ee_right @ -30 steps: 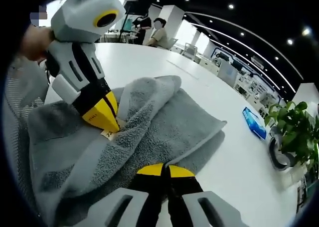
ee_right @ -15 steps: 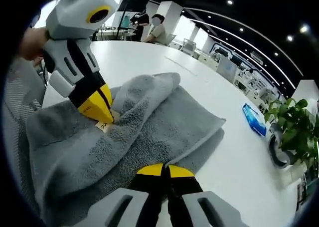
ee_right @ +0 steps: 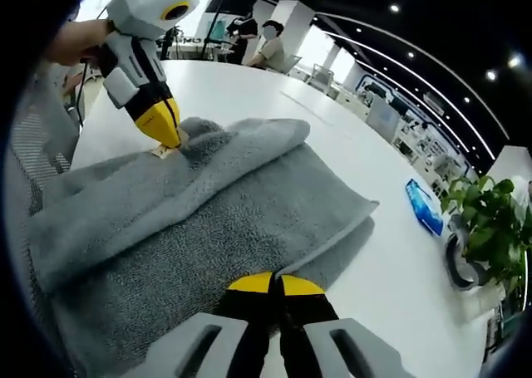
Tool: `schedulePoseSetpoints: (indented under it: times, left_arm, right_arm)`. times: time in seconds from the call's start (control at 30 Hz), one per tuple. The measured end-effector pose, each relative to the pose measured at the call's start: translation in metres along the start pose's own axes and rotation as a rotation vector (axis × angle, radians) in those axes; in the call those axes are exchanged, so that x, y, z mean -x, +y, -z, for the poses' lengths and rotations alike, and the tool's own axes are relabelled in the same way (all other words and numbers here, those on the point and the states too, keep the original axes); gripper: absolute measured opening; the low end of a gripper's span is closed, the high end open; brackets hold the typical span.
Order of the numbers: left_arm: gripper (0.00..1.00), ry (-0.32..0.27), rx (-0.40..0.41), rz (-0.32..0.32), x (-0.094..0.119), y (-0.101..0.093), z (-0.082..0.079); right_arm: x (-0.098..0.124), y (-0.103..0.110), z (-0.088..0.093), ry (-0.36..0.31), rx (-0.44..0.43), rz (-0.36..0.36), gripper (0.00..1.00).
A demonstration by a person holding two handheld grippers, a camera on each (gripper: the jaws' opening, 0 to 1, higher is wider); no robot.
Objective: Open the folded towel by lifting each exposed corner and separating the folded layers until the towel lies flat within the target outline without major curled edges
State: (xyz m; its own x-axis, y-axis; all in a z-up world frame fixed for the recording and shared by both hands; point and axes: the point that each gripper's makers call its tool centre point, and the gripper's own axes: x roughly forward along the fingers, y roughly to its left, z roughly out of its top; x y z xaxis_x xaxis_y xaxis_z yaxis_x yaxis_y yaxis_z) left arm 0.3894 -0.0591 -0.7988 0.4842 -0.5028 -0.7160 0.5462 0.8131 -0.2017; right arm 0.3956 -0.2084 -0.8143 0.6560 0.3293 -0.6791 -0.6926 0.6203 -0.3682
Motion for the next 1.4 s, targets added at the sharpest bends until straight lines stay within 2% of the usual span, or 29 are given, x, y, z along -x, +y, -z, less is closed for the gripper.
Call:
schedulePoseSetpoints:
  times: [0.33, 0.4, 0.43, 0.5, 0.57, 0.7, 0.77, 0.87, 0.93, 1.0, 1.03, 1.17, 1.33, 1.4]
  left_arm:
    - [0.0, 0.003, 0.023, -0.033, 0.007, 0.02, 0.007]
    - [0.0, 0.013, 0.012, -0.045, 0.01, 0.026, 0.009]
    - [0.0, 0.029, 0.0, -0.044, 0.012, 0.028, 0.012]
    - [0.0, 0.046, -0.049, -0.063, 0.016, 0.037, 0.015]
    - [0.0, 0.047, -0.051, -0.074, 0.018, 0.045, 0.018]
    - [0.0, 0.026, 0.032, -0.066, 0.02, 0.054, 0.028]
    - [0.0, 0.041, 0.033, -0.062, 0.022, 0.057, 0.032]
    - [0.0, 0.033, 0.034, -0.08, 0.029, 0.067, 0.032]
    - [0.0, 0.031, 0.049, -0.072, 0.029, 0.071, 0.038]
    - [0.0, -0.011, 0.1, -0.043, 0.029, 0.069, 0.037]
    - [0.0, -0.006, 0.121, -0.048, 0.03, 0.071, 0.039]
    - [0.0, -0.007, 0.087, -0.086, 0.039, 0.078, 0.045]
    - [0.0, -0.036, 0.145, -0.098, 0.044, 0.087, 0.047]
    - [0.0, -0.04, 0.135, -0.108, 0.044, 0.088, 0.047]
  right_arm:
    - [0.0, -0.002, 0.0, 0.008, 0.019, -0.004, 0.0]
    - [0.002, -0.004, -0.008, 0.004, 0.077, 0.003, 0.0]
    - [0.005, -0.006, -0.017, -0.032, 0.069, 0.014, 0.0]
    - [0.007, -0.009, -0.02, -0.033, 0.061, 0.021, 0.0]
    - [0.009, -0.011, -0.024, -0.038, 0.053, 0.024, 0.0]
    - [0.009, -0.012, -0.021, -0.035, -0.003, 0.023, 0.0]
    - [0.007, -0.01, -0.019, -0.029, -0.018, 0.019, 0.0]
    - [0.006, -0.008, -0.014, -0.012, -0.033, 0.017, 0.0]
    - [0.006, -0.007, -0.012, -0.01, -0.054, 0.013, 0.0]
    - [0.006, -0.008, -0.012, -0.014, -0.055, 0.015, 0.0]
    - [0.006, -0.007, -0.013, -0.017, -0.056, 0.012, 0.0]
    - [0.004, -0.006, -0.015, -0.02, -0.058, 0.002, 0.0]
    - [0.007, -0.01, -0.014, -0.023, -0.062, 0.001, 0.0]
    - [0.006, -0.011, -0.013, -0.028, -0.1, -0.001, 0.0]
